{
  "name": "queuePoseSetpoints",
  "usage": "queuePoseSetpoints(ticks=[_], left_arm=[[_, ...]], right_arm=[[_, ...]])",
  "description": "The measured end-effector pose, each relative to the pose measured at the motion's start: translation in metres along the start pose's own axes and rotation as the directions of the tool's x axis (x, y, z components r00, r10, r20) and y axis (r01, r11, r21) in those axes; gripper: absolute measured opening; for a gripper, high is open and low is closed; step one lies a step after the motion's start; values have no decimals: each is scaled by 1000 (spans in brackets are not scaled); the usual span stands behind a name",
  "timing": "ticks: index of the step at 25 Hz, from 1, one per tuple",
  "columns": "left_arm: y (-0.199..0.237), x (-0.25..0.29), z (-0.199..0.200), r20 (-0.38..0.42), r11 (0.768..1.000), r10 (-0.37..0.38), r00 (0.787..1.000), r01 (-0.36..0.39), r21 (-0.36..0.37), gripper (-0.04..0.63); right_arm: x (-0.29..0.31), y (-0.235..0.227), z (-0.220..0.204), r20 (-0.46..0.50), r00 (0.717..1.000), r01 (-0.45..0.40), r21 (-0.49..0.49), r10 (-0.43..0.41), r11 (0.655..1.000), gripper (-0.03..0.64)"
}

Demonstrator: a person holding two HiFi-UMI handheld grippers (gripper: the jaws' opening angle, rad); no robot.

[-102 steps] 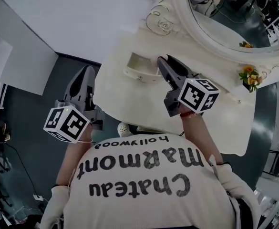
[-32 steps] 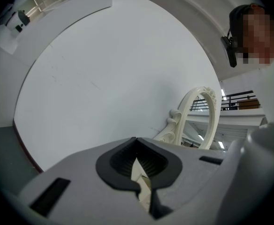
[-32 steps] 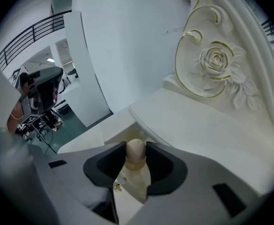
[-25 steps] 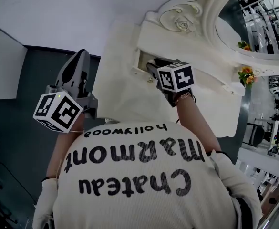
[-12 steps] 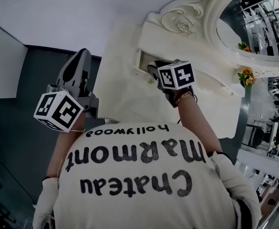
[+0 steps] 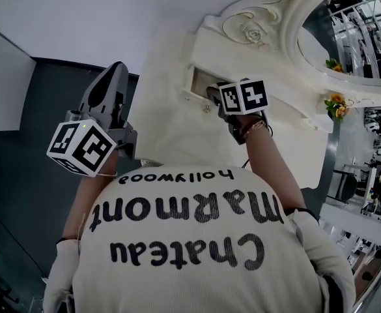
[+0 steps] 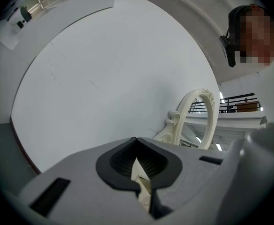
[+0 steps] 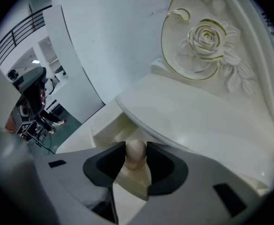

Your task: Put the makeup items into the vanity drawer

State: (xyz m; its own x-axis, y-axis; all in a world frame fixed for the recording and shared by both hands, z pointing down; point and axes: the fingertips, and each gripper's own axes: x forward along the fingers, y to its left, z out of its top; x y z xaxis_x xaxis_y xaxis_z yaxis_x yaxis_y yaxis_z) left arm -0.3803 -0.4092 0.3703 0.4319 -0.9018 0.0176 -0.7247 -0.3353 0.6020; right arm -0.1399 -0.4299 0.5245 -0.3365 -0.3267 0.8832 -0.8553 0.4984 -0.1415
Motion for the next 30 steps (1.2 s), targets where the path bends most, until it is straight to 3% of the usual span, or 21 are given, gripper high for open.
queuePoseSetpoints(ticks=[9,30], left_arm=[[1,5,-4,-8,1000,-11,1000,11,-9,9],[3,5,-2,-18,999,-27,999,27,-19,9]], right_arm=[[7,-3,-3,-56,997,45,10,-44,999,160],[6,-2,-6,-87,995,58,25,-56,998,166]])
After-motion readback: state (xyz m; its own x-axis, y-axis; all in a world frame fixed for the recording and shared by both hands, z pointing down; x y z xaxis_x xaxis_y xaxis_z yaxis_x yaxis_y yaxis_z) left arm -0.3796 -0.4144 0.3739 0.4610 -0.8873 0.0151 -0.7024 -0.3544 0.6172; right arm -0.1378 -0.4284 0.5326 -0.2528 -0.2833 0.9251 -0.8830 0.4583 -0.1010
